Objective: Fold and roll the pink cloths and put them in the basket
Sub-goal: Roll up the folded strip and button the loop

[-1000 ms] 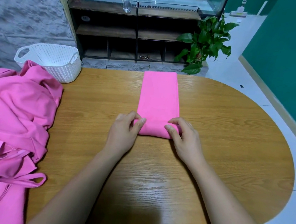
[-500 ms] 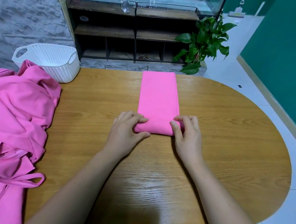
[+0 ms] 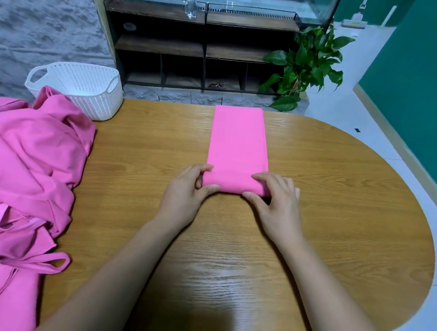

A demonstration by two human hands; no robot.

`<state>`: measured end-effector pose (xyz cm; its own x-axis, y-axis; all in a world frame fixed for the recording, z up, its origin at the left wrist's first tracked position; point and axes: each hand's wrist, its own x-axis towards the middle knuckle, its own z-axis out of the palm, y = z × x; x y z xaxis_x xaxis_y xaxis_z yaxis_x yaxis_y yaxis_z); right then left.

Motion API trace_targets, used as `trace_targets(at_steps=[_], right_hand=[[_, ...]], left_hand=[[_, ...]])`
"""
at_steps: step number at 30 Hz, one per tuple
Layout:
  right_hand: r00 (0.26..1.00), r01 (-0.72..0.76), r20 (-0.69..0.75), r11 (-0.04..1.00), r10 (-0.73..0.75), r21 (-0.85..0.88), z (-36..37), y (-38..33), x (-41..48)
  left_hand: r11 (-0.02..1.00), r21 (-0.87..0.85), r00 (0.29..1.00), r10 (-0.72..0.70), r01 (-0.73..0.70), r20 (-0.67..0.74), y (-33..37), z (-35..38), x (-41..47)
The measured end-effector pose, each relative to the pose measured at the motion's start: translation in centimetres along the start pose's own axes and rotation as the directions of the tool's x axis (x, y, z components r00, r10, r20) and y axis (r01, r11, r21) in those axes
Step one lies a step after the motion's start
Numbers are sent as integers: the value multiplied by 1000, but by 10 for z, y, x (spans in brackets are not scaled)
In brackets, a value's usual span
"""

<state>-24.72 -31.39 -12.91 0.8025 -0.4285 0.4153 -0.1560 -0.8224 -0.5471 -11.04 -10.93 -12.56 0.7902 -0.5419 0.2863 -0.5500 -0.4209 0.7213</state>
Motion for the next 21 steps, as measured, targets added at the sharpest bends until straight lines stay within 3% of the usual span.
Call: trace_targets(at_steps=[9, 13, 17, 21], right_hand=[[995, -87, 70, 977, 75, 192, -5, -6, -1], [992, -124, 60, 972, 114, 199, -3, -7, 0], [994, -109, 49, 979, 101, 174, 1, -5, 0], [994, -112, 34, 978, 108, 179, 1, -3, 1]], left_hand=[[992, -72, 991, -112, 107, -77, 6, -1, -3], [998, -66, 997, -28, 23, -72, 4, -3, -3], [995, -53, 995, 85, -82, 55, -1, -8, -4], [995, -81, 997, 55, -50, 62, 2, -8, -4]])
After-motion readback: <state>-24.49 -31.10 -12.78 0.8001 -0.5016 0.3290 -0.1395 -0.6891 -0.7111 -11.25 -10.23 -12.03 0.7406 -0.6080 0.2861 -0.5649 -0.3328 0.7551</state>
